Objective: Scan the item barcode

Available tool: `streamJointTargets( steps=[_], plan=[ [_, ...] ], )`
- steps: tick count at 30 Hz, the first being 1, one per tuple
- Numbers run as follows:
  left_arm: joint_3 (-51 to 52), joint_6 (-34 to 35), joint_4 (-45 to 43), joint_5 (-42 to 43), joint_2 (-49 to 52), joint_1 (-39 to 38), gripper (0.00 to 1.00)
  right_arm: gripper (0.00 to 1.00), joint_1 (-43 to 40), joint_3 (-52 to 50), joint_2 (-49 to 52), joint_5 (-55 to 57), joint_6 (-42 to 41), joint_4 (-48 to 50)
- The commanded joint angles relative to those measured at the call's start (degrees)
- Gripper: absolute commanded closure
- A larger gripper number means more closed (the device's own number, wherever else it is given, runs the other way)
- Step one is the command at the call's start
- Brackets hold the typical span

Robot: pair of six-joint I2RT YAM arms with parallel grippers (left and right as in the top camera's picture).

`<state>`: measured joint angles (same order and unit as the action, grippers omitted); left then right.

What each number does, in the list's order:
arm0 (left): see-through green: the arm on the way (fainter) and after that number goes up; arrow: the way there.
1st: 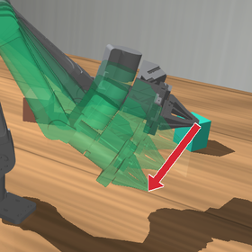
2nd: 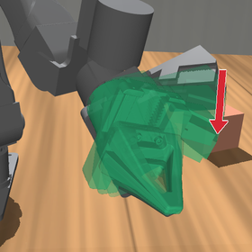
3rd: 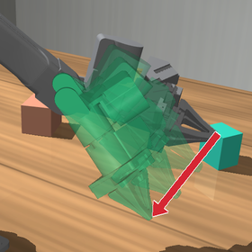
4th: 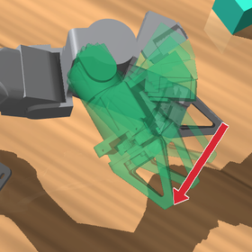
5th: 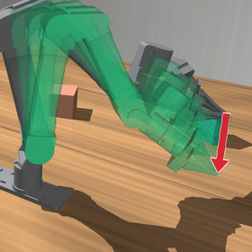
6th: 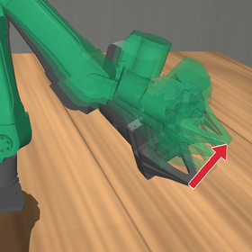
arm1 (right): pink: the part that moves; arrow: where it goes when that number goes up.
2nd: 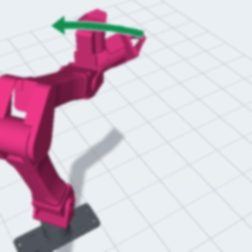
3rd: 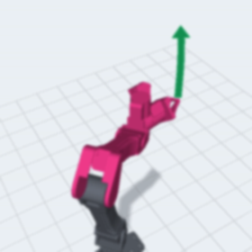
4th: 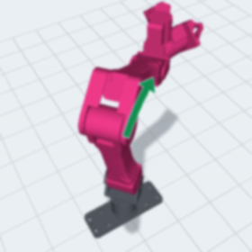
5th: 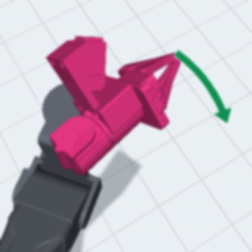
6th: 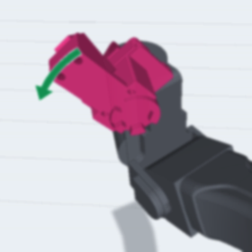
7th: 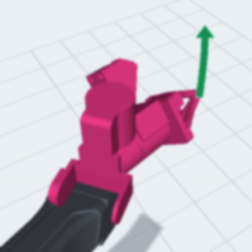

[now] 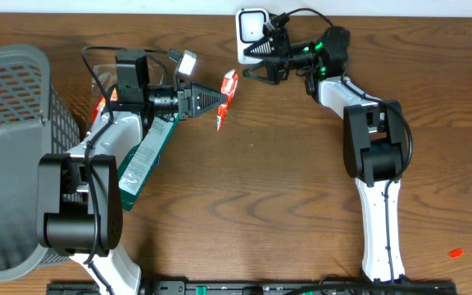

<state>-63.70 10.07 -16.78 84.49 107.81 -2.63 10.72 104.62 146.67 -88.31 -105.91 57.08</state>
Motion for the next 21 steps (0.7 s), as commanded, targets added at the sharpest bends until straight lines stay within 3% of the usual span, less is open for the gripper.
streamJointTargets(
  steps=[1,4,8,14,21],
  plan=[
    [-1.2,-0.1,-0.1,-0.1,0.6,0.2,0.92,0.01,-1.6,1.0,-1.3,1.8,9.2,-11.3],
    [-1.2,0.8,-0.1,-0.1,0.6,0.2,0.93,0.01,-4.0,1.0,-1.2,9.4,26.8,-31.3],
    [-1.2,1.0,-0.1,-0.1,0.6,0.2,0.93,0.01,-8.4,1.0,-1.3,28.7,53.8,-55.1],
    [-1.2,2.1,-0.1,0.1,0.6,0.2,0.92,0.01,-13.1,3.4,-1.8,50.2,82.5,-85.5],
    [-1.2,2.0,-0.1,-1.5,0.6,0.2,0.93,0.01,-13.6,16.1,-7.3,65.0,102.7,-110.3]
  ],
)
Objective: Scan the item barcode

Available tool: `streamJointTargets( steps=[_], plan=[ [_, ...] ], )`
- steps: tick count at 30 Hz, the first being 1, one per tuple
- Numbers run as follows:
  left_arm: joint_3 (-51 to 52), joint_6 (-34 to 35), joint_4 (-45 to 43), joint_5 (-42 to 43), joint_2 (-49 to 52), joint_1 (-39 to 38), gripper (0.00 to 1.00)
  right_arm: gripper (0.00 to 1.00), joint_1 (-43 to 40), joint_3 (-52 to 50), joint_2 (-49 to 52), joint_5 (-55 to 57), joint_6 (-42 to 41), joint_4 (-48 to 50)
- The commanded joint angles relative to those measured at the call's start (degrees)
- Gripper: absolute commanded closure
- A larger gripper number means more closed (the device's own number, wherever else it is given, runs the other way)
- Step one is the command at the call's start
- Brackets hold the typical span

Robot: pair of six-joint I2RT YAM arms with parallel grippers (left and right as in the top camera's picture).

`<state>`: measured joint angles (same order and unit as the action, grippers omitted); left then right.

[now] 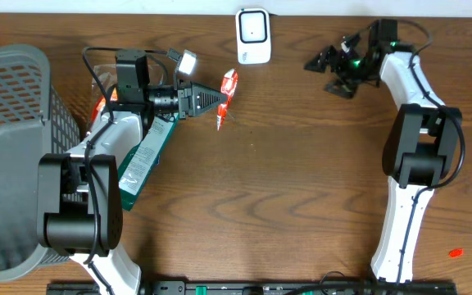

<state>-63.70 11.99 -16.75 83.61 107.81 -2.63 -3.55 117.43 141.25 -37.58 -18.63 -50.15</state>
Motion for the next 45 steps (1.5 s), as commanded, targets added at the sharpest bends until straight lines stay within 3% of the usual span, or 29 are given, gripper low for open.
streamJointTargets(
  steps=[1,3,8,10,13,15,16,20,23,28,45],
  plan=[
    [-1.2,0.1,-0.1,-0.8,0.6,0.2,0.92,0.01,1.0,5.3,-3.5,15.1,16.9,-5.1],
    [-1.2,0.1,-0.1,-1.2,0.6,0.2,0.92,0.07,1.8,8.3,-6.8,17.7,17.3,-7.1],
    [-1.2,0.1,-0.1,-1.2,0.6,0.2,0.93,0.45,5.5,13.6,-16.9,32.0,17.3,-9.5],
    [-1.2,0.1,-0.1,-1.2,0.6,0.2,0.93,0.53,7.3,14.1,-20.9,39.0,17.2,-9.5],
    [-1.2,0.1,-0.1,-1.2,0.6,0.2,0.93,0.5,10.1,14.1,-26.6,41.5,17.2,-11.0],
    [-1.2,0.1,-0.1,-1.1,0.6,0.1,0.93,0.36,12.0,14.1,-28.9,39.5,17.7,-12.2],
    [-1.2,0.2,-0.1,-1.0,0.6,0.0,0.93,0.34,13.2,14.1,-29.4,37.7,17.8,-13.0],
    [-1.2,0.3,-0.2,1.9,0.6,-1.2,0.92,0.37,16.7,14.0,-28.2,28.5,13.9,-16.5],
    [-1.2,0.3,-0.3,4.6,0.6,-2.2,0.93,0.39,19.3,14.0,-25.7,27.7,11.5,-18.4],
    [-1.2,0.3,-0.3,5.8,0.6,-2.8,0.93,0.39,22.9,14.0,-22.0,20.2,11.4,-18.2],
    [-1.2,1.0,-1.7,5.7,0.6,-3.0,0.93,0.42,26.3,14.0,-19.1,13.1,9.2,-18.5]
  ],
)
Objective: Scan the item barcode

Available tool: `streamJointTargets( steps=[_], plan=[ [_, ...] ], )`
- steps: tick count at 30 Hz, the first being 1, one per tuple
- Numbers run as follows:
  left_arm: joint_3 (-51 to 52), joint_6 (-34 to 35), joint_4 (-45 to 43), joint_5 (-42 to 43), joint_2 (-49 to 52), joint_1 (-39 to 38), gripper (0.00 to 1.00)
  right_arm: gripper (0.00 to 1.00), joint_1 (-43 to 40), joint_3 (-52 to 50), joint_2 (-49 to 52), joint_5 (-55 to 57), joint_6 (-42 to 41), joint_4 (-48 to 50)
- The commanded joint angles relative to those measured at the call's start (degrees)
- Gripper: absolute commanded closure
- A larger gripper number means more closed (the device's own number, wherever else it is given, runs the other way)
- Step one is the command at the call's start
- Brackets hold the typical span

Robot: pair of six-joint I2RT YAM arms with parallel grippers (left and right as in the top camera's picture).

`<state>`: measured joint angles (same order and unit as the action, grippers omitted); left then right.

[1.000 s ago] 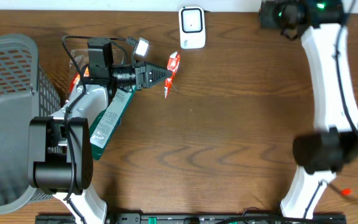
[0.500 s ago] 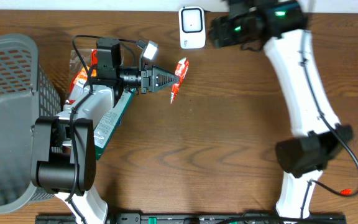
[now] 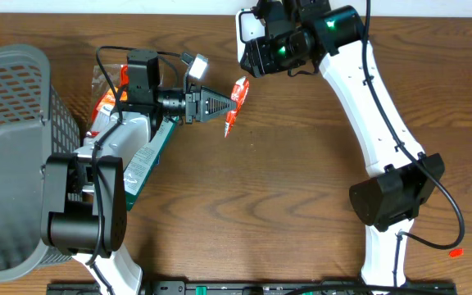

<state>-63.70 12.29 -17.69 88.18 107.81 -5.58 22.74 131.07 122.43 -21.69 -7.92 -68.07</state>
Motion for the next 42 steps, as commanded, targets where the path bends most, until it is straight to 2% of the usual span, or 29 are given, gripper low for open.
streamJointTargets(
  steps=[1,10,17,25,27,28,29,32,38,42],
  plan=[
    [-1.2,0.7,-1.2,1.1,0.6,0.0,0.92,0.42,0.0,0.3,-0.2,-2.9,-1.8,-1.0],
    [-1.2,0.7,-1.8,0.0,0.6,0.0,0.93,0.44,0.2,0.3,-0.2,-8.4,-1.7,-2.4],
    [-1.2,0.7,-1.8,0.0,0.6,0.0,0.93,0.45,0.3,0.3,-0.2,-8.6,-1.7,-5.0],
    [-1.2,0.7,-1.8,0.0,0.6,0.0,0.92,0.51,0.3,0.3,-0.2,-8.7,-1.7,-8.2],
    [-1.2,0.7,-1.8,0.0,0.6,0.0,0.93,0.44,0.3,0.3,-0.2,-9.5,-2.6,-8.3],
    [-1.2,0.7,-1.8,0.0,0.6,0.0,0.92,0.35,0.3,0.3,-0.2,-10.0,-3.7,-8.3],
    [-1.2,0.7,-1.8,0.0,0.6,0.0,0.93,0.3,0.3,0.3,-0.2,-10.3,-5.4,-8.2],
    [-1.2,0.7,-1.8,0.0,0.6,0.0,0.92,0.29,0.3,0.3,-0.2,-10.3,-10.0,-7.8],
    [-1.2,0.6,-2.2,-0.2,0.6,0.0,0.92,0.43,0.3,0.3,-0.2,-12.3,-17.1,-7.3],
    [-1.2,0.6,-2.2,-0.3,0.6,0.0,0.93,0.46,0.3,0.3,-0.2,-15.1,-20.9,-6.2]
  ],
)
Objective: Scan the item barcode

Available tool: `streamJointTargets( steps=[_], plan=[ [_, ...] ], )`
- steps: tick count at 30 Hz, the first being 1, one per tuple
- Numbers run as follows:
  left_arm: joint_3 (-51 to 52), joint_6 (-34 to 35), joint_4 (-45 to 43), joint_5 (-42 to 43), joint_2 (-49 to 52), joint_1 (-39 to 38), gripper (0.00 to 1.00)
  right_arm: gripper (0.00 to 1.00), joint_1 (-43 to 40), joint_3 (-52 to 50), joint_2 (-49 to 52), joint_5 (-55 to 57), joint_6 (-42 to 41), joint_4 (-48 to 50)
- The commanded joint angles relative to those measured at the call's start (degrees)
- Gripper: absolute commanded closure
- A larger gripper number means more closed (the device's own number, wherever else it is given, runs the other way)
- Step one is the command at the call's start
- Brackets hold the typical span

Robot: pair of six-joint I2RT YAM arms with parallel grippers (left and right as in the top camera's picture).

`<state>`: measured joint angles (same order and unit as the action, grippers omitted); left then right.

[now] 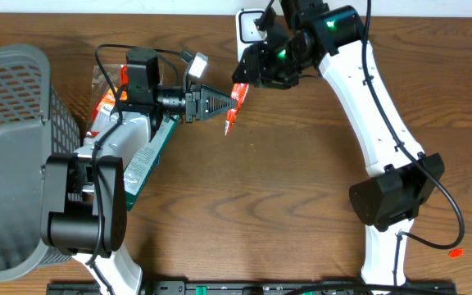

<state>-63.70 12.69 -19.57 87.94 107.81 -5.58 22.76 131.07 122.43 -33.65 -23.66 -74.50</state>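
Note:
A small red packet point(234, 100) hangs above the table, and my left gripper point(221, 104) is shut on its left edge. My right gripper point(249, 74) hovers just above and to the right of the packet, its dark fingers close to the packet's top. Whether they are open or shut does not show. The white barcode scanner point(247, 23) stands at the table's back edge, partly hidden behind the right wrist.
A grey mesh basket point(11, 147) fills the left side. A green box point(144, 157) and an orange packet point(105, 102) lie under the left arm. A small red scrap point(456, 252) lies at the front right.
My right gripper has come down and to the left, from over the scanner to just above the red packet. The left gripper and the packet have stayed where they were.
My left gripper held the red packet throughout, shifting slightly right. The right gripper was beside the scanner, then off to the right at the back. Later it sat over the scanner, and now hangs close above the packet.

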Motion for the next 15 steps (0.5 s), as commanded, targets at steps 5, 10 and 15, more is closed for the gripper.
streamJointTargets(
  steps=[5,10,15],
  plan=[
    [-1.2,0.3,-0.3,-0.1,0.6,0.0,0.93,0.48,0.3,0.3,-0.1,-3.0,-9.8,-0.1],
    [-1.2,0.3,-0.3,-0.1,0.6,0.0,0.92,0.5,1.0,0.3,0.2,-1.3,-13.0,-1.5],
    [-1.2,0.3,-0.3,-0.1,0.6,0.0,0.92,0.57,2.0,0.3,0.9,-1.3,-16.3,-2.6]
  ],
)
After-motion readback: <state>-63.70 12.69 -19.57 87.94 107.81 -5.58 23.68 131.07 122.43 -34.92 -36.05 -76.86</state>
